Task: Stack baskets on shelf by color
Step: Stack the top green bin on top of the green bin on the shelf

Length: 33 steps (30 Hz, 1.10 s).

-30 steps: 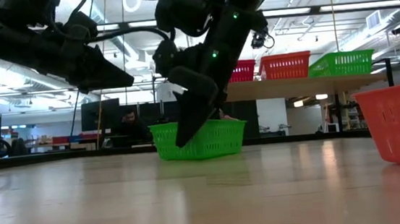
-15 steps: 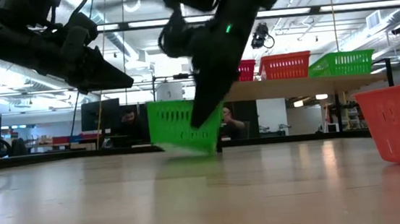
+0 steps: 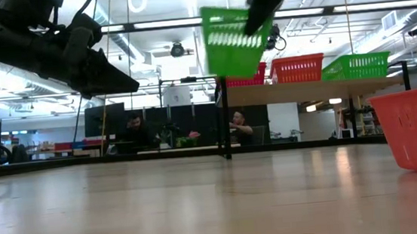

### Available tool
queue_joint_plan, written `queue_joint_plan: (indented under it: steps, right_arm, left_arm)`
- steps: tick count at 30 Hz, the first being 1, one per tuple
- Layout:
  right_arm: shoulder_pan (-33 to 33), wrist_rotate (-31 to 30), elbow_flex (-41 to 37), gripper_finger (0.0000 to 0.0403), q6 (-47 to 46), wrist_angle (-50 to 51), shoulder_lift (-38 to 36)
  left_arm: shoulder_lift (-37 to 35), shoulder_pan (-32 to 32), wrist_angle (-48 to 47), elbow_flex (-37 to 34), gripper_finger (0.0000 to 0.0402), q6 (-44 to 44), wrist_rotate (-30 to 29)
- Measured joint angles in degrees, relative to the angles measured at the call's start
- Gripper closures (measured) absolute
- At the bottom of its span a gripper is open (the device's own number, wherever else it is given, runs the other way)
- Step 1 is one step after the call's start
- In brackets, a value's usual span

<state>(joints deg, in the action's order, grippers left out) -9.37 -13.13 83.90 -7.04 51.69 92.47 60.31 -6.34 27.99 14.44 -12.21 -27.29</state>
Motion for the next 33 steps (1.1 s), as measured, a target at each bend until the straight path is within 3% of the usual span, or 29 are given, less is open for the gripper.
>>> queue_joint_plan:
  steps: [5,15,21,33]
  right_arm:
    - [1.3,-6.9,0.0,0.0393,2.7,9.1,-7.8]
    - [6.4,-9.2,0.0,0.0393,7.6,26.5,-19.3]
    - [9.7,-16.0,0.0,0.0393,9.2,37.3,-23.6]
    - [22.0,-15.2,0.0,0.0393,20.3,38.3,-29.4]
  left_arm:
    - [0.0,-0.2,-0.1,0.0,0.0314,-1.0,0.0]
    - [0.0,-1.0,-0.1,0.0,0.0319,-2.0,0.1]
    - [0.0,-1.0,-0.3,0.0,0.0315,-2.2,0.1]
    - [0.0,-1.0,-0.4,0.0,0.032,-2.2,1.3]
